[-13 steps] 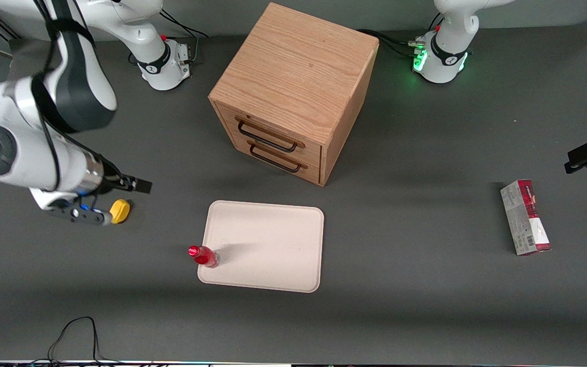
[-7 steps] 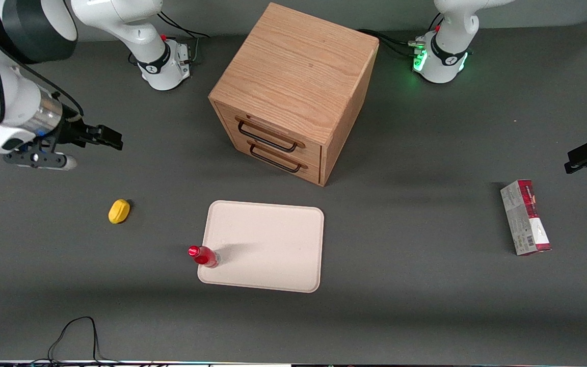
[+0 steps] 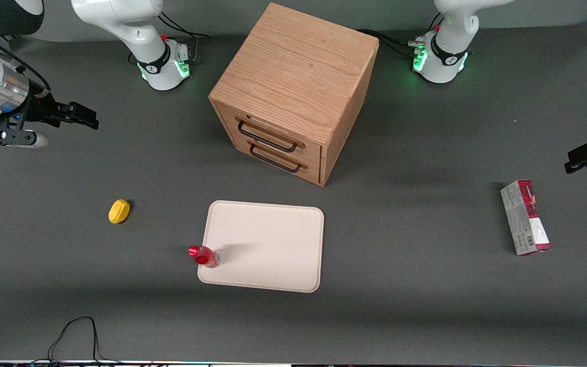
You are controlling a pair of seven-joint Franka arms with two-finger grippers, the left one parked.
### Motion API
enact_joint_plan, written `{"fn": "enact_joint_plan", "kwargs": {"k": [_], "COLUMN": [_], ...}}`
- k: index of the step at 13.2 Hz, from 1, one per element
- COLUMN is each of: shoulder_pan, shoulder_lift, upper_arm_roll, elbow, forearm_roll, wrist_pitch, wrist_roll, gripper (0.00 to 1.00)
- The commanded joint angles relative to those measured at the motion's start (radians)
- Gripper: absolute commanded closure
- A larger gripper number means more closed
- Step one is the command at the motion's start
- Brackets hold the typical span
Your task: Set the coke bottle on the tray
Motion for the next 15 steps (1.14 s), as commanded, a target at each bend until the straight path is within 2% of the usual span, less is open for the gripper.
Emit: {"fn": "enact_joint_plan", "kwargs": {"k": [1,2,12,15], "shoulder_pan": [-0.025,-0.025,-0.071,-0.096], "shoulder_lift": [0.024,0.035,0.063,0.065], "upper_arm_roll": [0.025,0.022,0.017,0.014], "elbow": [0.084,0.096,0.164,0.167], "forearm_roll": [0.01,0.031,0.06,0.08], "wrist_pitch": [-0.071,-0.08,-0.096,-0.097], "wrist_roll": [-0.014,-0.014,-0.018,-0.076], "gripper": [0.0,0.0,0.0,0.0]}}
